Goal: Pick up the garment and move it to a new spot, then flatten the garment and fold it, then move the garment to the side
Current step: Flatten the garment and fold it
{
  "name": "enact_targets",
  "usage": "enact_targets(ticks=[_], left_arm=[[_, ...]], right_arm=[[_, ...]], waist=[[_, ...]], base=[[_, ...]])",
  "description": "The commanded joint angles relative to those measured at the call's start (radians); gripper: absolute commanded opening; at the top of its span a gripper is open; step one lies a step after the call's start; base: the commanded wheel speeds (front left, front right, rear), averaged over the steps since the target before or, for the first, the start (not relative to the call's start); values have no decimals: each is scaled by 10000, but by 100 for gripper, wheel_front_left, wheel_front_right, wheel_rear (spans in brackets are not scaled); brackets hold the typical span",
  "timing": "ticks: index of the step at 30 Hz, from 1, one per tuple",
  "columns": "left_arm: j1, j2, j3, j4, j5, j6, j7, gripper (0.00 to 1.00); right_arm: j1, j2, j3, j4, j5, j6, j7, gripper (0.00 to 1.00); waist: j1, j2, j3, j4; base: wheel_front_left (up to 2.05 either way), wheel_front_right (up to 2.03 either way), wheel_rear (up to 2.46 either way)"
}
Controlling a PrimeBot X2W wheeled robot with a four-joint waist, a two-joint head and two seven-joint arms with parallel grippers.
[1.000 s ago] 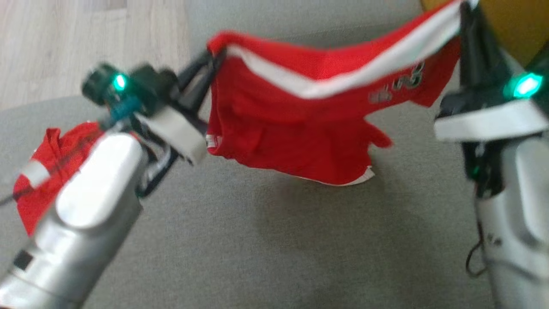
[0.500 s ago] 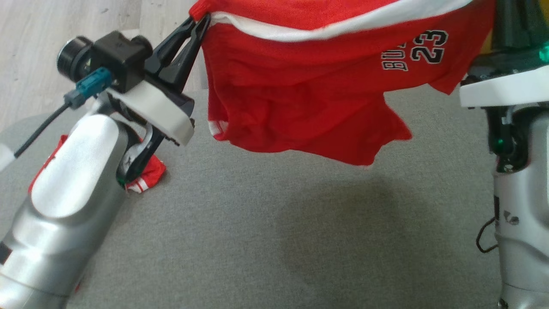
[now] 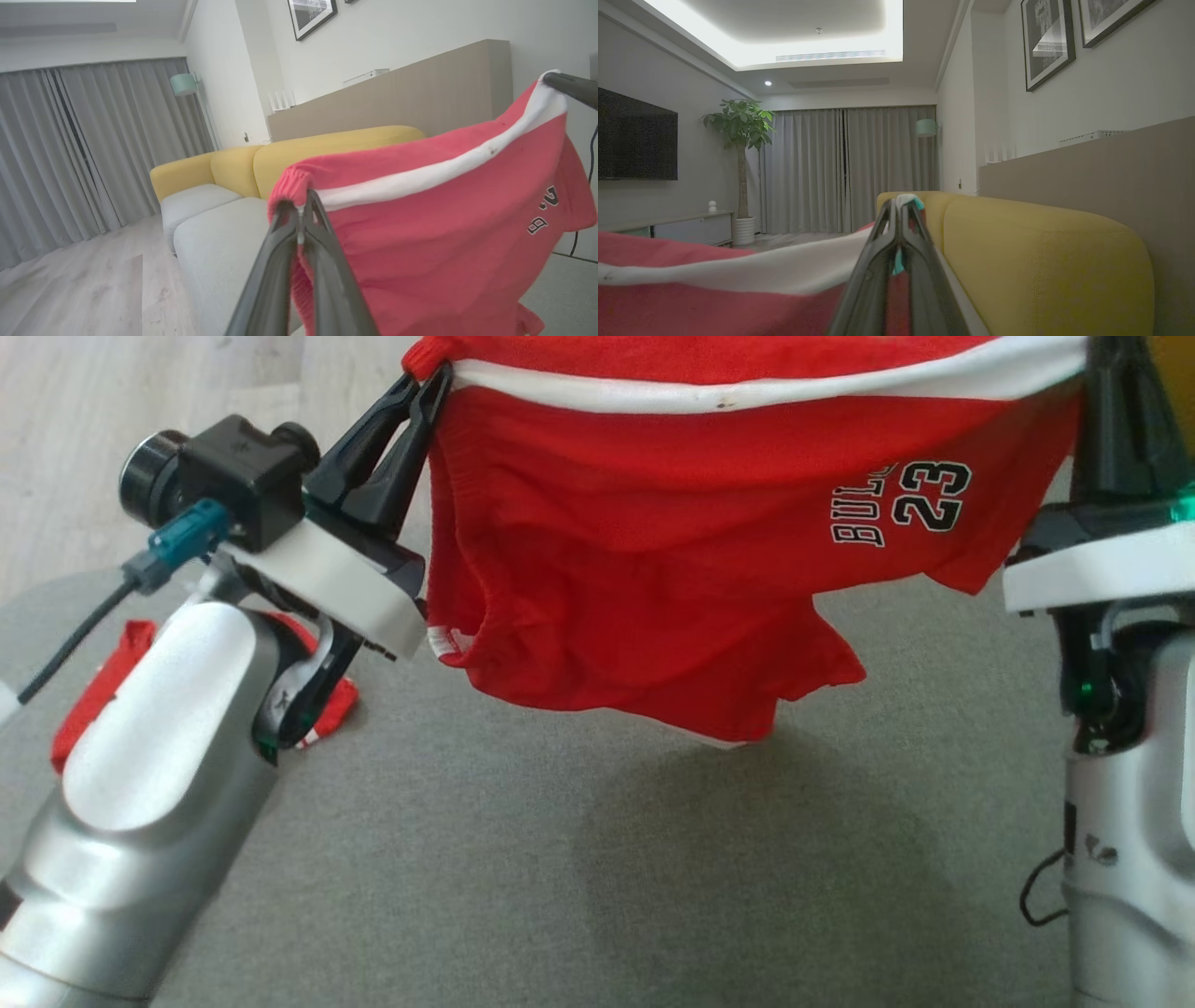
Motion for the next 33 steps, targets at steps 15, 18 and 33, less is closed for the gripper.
enact_targets(ticks=[15, 18, 33], left_arm=[[-6077, 138, 1094, 2837, 354, -488, -406, 0], [-7265, -167, 1032, 3868, 487, -582, -1203, 0], [-5530, -1135, -1382, 6178, -1025, -703, -3211, 0]], right_arm=[[-7503, 181, 271, 4672, 174, 75, -1250, 0], [-8749, 187, 172, 5953, -70, 75, -2210, 0], [-7551, -303, 2004, 10736, 255, 75, -2304, 0]], waist=[[1, 0, 4090, -1264], [1, 0, 4581, -1337], [1, 0, 4684, -777]], base=[[0, 0, 0], [0, 0, 0], [0, 0, 0]])
